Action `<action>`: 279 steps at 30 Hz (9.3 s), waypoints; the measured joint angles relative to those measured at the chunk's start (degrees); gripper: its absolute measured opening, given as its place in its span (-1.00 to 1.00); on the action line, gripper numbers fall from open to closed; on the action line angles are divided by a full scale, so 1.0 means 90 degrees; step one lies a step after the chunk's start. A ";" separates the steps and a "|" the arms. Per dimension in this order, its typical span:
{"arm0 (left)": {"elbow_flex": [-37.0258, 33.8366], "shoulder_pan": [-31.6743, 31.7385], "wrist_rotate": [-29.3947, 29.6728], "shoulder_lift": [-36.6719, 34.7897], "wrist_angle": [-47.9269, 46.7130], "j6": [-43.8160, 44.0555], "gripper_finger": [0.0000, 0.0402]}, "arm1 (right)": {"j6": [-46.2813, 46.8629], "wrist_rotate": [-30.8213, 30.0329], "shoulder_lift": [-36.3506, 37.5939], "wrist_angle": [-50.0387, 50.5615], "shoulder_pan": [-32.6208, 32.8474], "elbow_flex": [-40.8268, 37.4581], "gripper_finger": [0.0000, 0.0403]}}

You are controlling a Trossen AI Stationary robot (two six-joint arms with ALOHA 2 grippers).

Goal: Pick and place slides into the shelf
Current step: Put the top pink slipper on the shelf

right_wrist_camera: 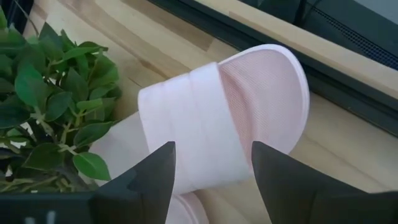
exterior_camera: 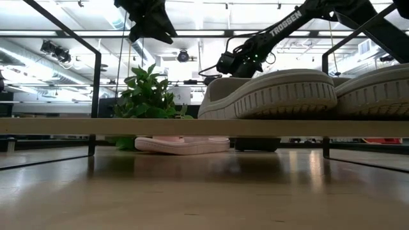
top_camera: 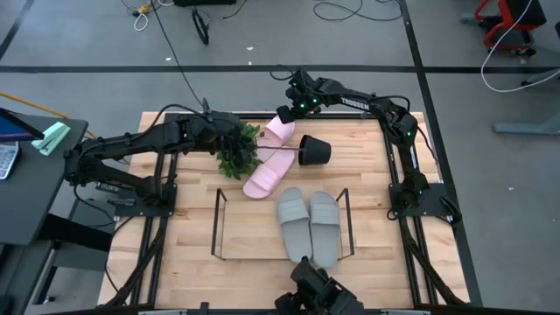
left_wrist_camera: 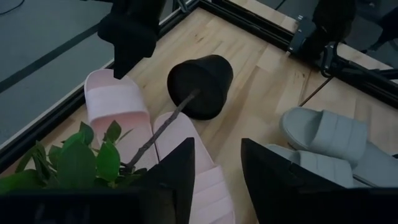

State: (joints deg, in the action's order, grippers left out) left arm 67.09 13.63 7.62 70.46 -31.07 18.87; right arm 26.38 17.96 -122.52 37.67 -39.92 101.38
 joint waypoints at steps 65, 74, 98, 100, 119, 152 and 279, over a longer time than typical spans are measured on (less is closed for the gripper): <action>0.0002 -0.0113 -0.0046 -0.0002 -0.0058 0.0056 -0.34 | -0.0933 0.0711 -0.0665 -0.0356 -0.0010 0.0002 -0.94; 0.0002 -0.0113 -0.0046 -0.0002 -0.0061 0.0055 -0.35 | -0.0793 0.0395 -0.0439 -0.0312 -0.0096 0.0002 -0.98; 0.0002 -0.0114 -0.0044 -0.0002 -0.0075 -0.0014 -0.34 | -0.1565 -0.1228 0.1518 0.0953 -0.0491 0.0000 -1.00; 0.0002 -0.0113 -0.0044 -0.0002 -0.0075 -0.0060 -0.34 | -0.1711 -0.1264 0.1759 0.1045 -0.0526 0.0000 -1.00; 0.0002 -0.0113 -0.0046 -0.0005 -0.0172 -0.0334 -0.35 | -0.1845 -0.0209 0.3622 0.1536 -0.0377 0.0000 -1.00; 0.0002 -0.0413 -0.0214 -0.0007 -0.1209 0.0106 -0.26 | -0.0641 -0.0953 0.4254 0.1014 0.2381 0.0000 -1.00; 0.0131 -0.0219 -0.5915 -0.0199 -0.2473 -0.0142 -0.66 | -0.0620 0.1448 0.4471 0.2639 0.3562 0.0005 -0.01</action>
State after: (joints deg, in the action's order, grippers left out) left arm 68.27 11.65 -45.62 68.66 -53.33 17.59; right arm 20.80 30.99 -82.28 61.42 -7.86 101.43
